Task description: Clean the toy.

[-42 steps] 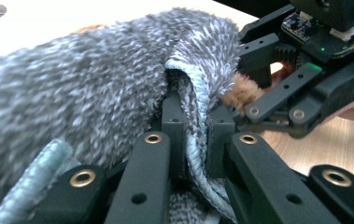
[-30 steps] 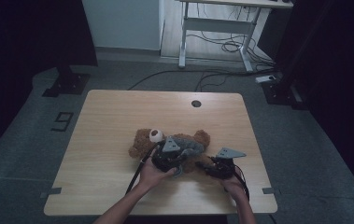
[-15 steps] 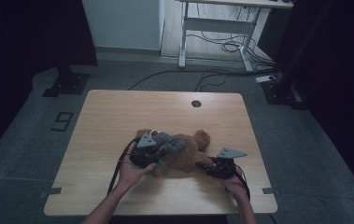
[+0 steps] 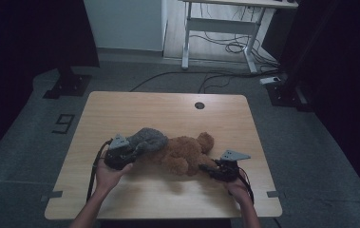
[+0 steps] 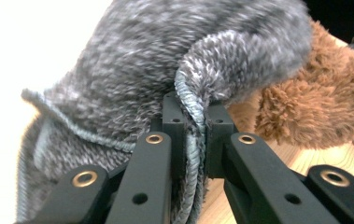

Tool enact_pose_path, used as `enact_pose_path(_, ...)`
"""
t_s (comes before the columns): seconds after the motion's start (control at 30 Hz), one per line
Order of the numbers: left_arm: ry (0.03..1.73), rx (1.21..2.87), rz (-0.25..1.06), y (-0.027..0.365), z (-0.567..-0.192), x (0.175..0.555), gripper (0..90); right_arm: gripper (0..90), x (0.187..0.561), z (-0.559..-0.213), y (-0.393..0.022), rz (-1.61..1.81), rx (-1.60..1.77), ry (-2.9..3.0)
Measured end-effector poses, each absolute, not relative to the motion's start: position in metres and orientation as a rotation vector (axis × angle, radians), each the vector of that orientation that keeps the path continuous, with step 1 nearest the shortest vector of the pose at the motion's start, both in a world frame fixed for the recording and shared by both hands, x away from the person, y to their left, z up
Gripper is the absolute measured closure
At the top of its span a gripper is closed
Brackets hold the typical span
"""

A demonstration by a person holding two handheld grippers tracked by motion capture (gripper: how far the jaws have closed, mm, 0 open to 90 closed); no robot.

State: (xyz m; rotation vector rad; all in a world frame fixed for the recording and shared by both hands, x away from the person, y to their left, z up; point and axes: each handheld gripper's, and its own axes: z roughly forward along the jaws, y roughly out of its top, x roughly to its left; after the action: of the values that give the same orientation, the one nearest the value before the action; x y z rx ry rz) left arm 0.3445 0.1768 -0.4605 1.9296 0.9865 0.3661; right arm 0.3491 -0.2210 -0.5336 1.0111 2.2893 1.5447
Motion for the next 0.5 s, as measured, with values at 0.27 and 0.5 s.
enact_pose_path(0.27,0.763,1.963,0.337,0.103,-0.415,0.347,81.8,58.7,0.350,-0.534,-0.223,1.535,1.022,2.286)
enact_pose_path(0.5,0.613,2.108,0.202,0.001,-0.419,0.359,81.7,58.7,0.350,-0.535,-0.224,1.536,1.015,2.287)
